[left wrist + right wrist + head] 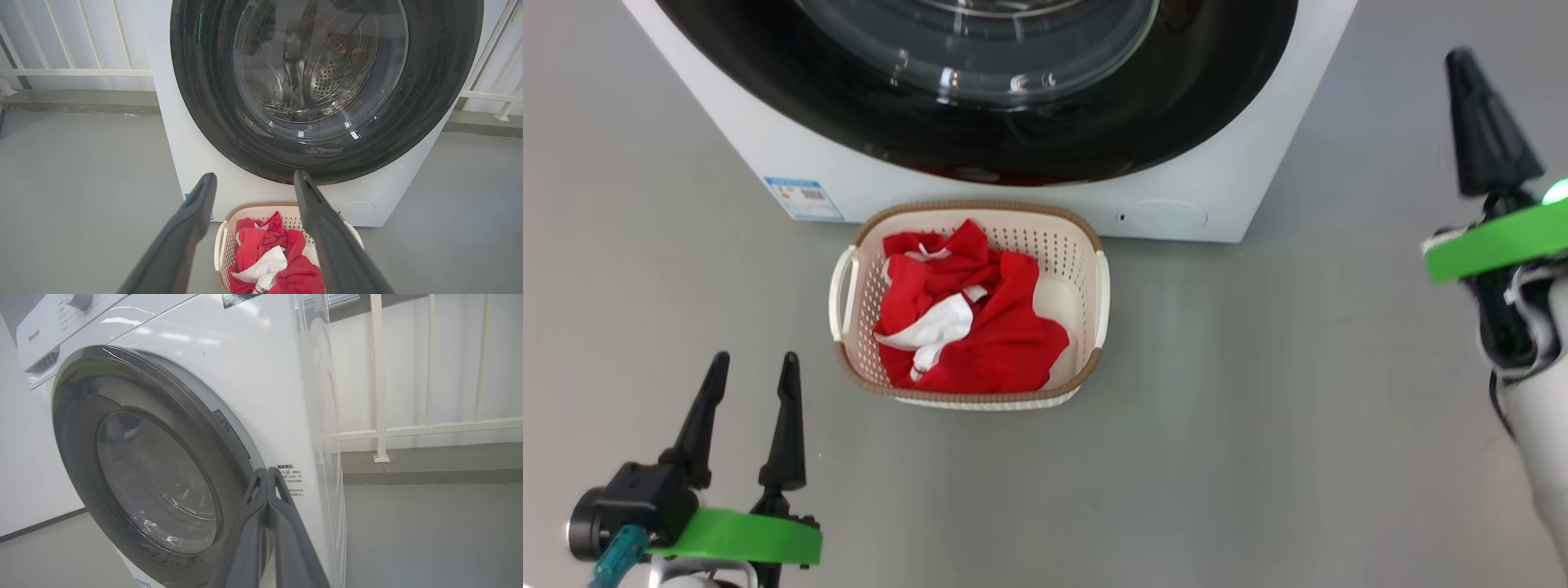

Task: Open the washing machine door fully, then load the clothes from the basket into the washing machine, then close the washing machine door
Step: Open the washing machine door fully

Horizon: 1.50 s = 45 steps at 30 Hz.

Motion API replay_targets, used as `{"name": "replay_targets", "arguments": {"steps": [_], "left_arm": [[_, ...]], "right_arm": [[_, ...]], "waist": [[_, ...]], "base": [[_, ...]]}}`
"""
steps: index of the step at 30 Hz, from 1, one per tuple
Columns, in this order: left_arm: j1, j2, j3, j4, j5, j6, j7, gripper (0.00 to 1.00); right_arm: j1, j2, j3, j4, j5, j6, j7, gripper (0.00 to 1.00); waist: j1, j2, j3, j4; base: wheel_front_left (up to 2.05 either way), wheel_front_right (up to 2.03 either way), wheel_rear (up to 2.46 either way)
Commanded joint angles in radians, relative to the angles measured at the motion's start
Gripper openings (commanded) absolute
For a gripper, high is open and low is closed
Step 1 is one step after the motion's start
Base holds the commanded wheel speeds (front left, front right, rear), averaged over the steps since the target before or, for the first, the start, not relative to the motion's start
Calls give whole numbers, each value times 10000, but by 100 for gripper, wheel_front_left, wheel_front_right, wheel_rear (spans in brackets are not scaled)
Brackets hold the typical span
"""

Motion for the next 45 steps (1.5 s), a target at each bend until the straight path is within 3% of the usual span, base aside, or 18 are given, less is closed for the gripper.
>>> {"name": "replay_targets", "arguments": {"steps": [1, 11, 24, 33, 45], "left_arm": [[-342, 154, 291, -282, 104, -29, -120, 100], [-601, 86, 310, -442, 165, -30, -120, 100], [-874, -81, 219, -538, 195, -31, -120, 100], [-905, -141, 186, -465, 173, -32, -120, 100], [-1027, -192, 57, -540, 137, -32, -120, 100]], "right_arm": [[-308, -193, 321, -99, 478, 16, -47, 0], [-1756, -1097, 1418, 663, 3404, 16, 343, 0], [-3512, -1858, 2356, 1236, 7492, 16, 2919, 0], [-4358, -2192, 2674, 1211, 8817, 16, 4339, 0], [-5471, -2217, 2845, 2072, 9454, 16, 5584, 0]], "waist": [[0, 0, 323, 116], [0, 0, 920, 257], [0, 0, 1476, 525], [0, 0, 1654, 739], [0, 0, 2031, 1010]], "base": [[0, 0, 0], [0, 0, 0], [0, 0, 0], [0, 0, 0], [0, 0, 0]]}}
